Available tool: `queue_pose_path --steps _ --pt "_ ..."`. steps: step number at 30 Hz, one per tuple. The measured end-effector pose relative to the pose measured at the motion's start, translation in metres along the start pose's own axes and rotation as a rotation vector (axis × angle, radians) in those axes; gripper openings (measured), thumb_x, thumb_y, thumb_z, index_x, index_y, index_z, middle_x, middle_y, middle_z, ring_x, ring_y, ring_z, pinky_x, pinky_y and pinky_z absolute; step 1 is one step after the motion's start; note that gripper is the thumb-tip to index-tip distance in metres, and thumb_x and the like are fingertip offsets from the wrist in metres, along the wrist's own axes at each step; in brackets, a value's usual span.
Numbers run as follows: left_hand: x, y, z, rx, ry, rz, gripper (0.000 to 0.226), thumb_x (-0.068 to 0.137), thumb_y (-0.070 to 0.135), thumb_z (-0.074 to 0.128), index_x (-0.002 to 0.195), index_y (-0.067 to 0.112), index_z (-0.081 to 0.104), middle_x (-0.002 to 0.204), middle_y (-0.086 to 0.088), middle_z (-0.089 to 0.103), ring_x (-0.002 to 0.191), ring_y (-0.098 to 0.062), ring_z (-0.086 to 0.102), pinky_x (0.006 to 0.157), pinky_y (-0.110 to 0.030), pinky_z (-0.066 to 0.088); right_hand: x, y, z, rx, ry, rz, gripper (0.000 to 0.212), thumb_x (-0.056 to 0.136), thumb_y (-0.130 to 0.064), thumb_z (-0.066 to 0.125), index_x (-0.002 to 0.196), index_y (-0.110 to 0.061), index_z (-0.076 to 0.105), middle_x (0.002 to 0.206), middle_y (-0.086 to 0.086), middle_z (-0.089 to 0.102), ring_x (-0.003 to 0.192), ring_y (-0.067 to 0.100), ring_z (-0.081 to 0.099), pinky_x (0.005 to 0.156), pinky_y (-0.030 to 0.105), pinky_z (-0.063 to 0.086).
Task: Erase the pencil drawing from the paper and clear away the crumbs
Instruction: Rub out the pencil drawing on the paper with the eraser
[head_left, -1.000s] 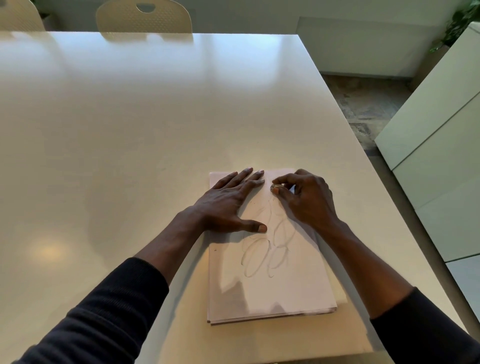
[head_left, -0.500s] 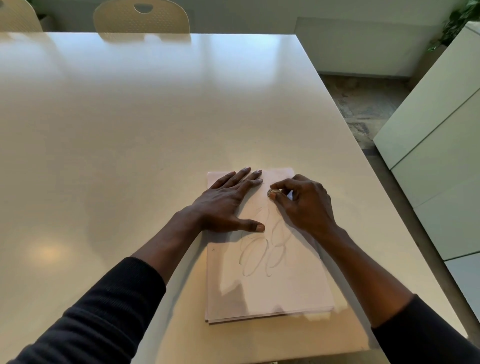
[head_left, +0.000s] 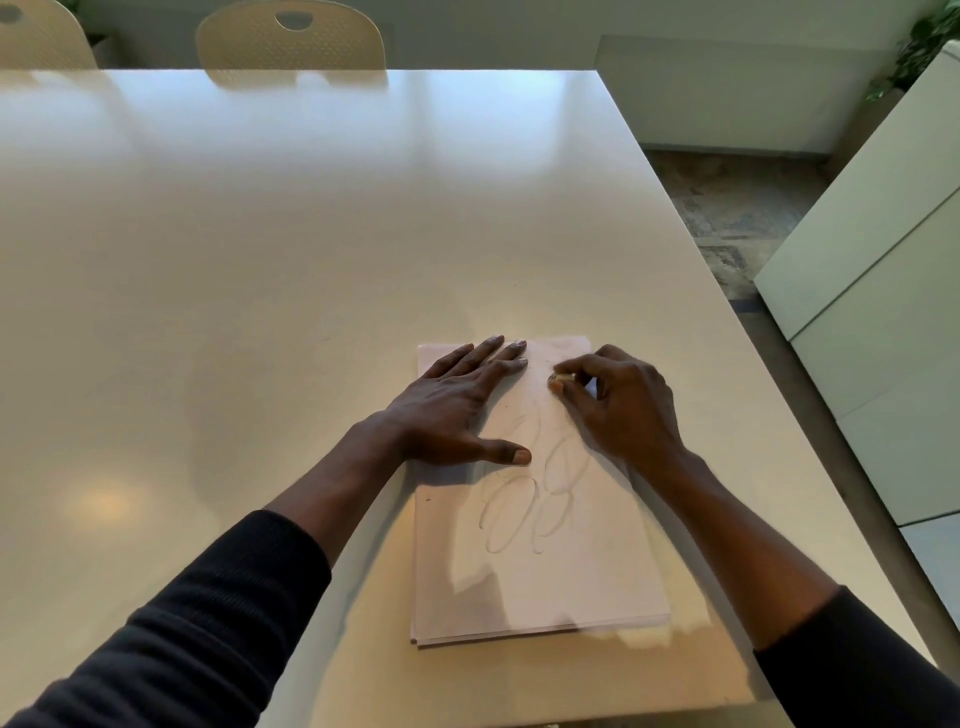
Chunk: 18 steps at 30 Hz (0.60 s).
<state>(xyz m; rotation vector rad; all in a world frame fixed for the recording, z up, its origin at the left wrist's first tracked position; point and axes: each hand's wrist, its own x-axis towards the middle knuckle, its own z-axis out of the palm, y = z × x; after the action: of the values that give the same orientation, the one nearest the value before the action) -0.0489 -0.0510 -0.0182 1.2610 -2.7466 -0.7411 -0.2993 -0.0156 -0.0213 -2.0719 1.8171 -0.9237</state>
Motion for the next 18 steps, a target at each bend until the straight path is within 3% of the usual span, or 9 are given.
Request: queue_pose_path --steps 3,9,15,18 --pt "0.0 0.0 0.0 0.002 0.011 0.003 0.122 0.079 0.089 0.062 0.171 0.032 0.005 0.175 0.024 -0.015 0.156 0.007 -0.026 0.133 -0.033 -0.011 0.008 0.003 0.001 0.003 0.016 0.045 0.018 0.097 -0.033 0.079 0.111 -0.024 0.082 0.1 -0.004 0.073 0.082 0.016 0.069 0.07 0.034 0.057" --pt "0.001 -0.002 0.001 0.007 0.002 0.012 0.125 0.075 0.094 0.053 0.171 0.032 0.002 0.175 0.023 -0.017 0.157 0.005 -0.026 0.133 -0.035 -0.009 -0.012 -0.006 0.004 0.028 -0.081 -0.108 0.017 0.096 -0.034 0.079 0.111 -0.025 0.082 0.101 -0.007 0.074 0.078 0.01 0.065 0.066 0.036 0.06" --pt "0.002 -0.003 0.002 0.023 0.015 0.024 0.123 0.077 0.093 0.055 0.171 0.033 0.002 0.175 0.025 -0.016 0.157 0.005 -0.025 0.133 -0.035 -0.009 0.011 0.005 0.002 -0.005 0.005 0.025 0.018 0.097 -0.038 0.077 0.111 -0.029 0.082 0.102 -0.006 0.073 0.086 0.018 0.07 0.075 0.037 0.059" --pt "0.002 -0.003 0.002 0.028 0.013 0.025 0.123 0.077 0.094 0.054 0.171 0.033 0.002 0.175 0.024 -0.016 0.157 0.005 -0.025 0.133 -0.035 -0.009 0.008 0.005 0.003 0.014 -0.009 0.005 0.016 0.097 -0.035 0.077 0.111 -0.028 0.082 0.101 -0.006 0.072 0.082 0.015 0.069 0.072 0.034 0.057"
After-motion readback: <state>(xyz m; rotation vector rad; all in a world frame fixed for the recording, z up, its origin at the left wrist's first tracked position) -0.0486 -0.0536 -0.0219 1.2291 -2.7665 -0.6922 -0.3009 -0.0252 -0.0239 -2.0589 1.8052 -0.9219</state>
